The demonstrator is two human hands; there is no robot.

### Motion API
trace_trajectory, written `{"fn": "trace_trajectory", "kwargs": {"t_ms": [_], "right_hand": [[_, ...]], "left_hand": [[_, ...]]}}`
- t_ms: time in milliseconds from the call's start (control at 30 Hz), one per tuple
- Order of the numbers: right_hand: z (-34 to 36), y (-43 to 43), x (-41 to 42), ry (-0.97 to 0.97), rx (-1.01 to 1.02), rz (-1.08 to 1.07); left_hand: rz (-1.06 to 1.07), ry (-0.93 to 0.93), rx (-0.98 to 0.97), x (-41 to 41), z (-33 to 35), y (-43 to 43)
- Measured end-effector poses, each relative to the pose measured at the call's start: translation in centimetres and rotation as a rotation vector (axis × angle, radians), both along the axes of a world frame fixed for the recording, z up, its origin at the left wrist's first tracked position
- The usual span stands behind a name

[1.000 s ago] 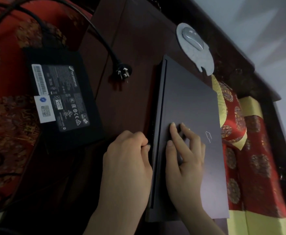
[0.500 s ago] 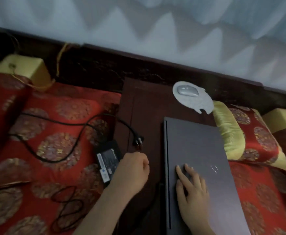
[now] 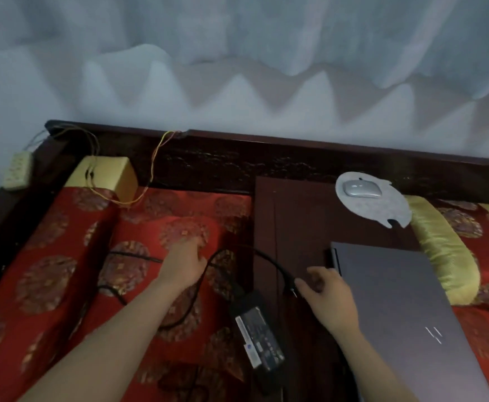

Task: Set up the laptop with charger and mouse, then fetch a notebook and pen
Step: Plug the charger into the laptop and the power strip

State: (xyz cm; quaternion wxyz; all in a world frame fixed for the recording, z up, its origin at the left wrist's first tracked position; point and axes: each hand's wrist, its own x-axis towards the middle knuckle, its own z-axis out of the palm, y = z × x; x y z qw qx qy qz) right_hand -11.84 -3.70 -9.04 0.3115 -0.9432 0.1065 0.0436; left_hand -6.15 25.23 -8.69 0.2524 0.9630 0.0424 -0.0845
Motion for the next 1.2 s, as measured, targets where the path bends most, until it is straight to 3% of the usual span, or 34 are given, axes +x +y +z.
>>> {"fn": "trace_trajectory", "kwargs": {"t_ms": [233, 300, 367, 467, 533, 633, 700, 767, 800, 833, 933, 1033, 1133, 1200], "right_hand": [[-0.2, 3.4, 2.7, 0.171, -0.328, 0.079], [0.5, 3.5, 3.1, 0.217, -0.496, 0.148], [1.2, 3.7, 3.7, 0.201, -0.594, 0.17], [3.4, 3.9, 5.8, 0.008, -0.628, 0.104], [5.8, 4.0, 7.7, -0.144, -0.589, 0.01], [9.7, 4.4, 9.2, -0.388, -0.573, -0.035], [12.0, 3.9, 9.6, -0.475, -0.537, -0.109], [13.7, 3.3, 9.3, -0.498, -0.47, -0.215], [14.2, 3.0, 8.9, -0.514, -0.455, -0.249], [14.6, 3.3, 8.6, -0.547, -0.434, -0.256], [15.3, 7.2, 7.6, -0.684, -0.239, -0.271], [16.0, 14.2, 7.5, -0.838, 0.269, -0.322], [17.2, 22.9, 7.5, -0.81, 0.79, -0.402], [17.9, 29.1, 6.7, -0.738, 0.989, -0.323]], "left_hand": [[-0.279, 0.195, -0.107, 4.5, -5.0, 0.2], [-0.26, 0.087, -0.153, 5.4, -4.2, -0.1], [-0.264, -0.167, -0.155, 6.5, -1.7, -0.5], [-0.424, -0.547, 0.096, 9.0, 3.5, -0.1], [-0.54, -0.697, 0.319, 10.5, 6.2, 1.4], [-0.483, -0.577, 0.524, 10.7, 7.6, 4.8], [-0.176, -0.317, 0.284, 9.9, 7.2, 7.9], [0.145, -0.003, -0.292, 8.0, 7.8, 11.6], [0.17, 0.049, -0.454, 7.0, 8.2, 12.9], [0.141, 0.039, -0.498, 5.7, 9.2, 14.5], [-0.012, -0.008, -0.574, 0.9, 14.0, 17.9], [-0.136, 0.034, -0.586, -3.4, 16.9, 22.1], [-0.248, 0.067, -0.423, -6.4, 16.5, 27.2], [-0.297, 0.043, -0.351, -7.2, 14.6, 31.2]]}}
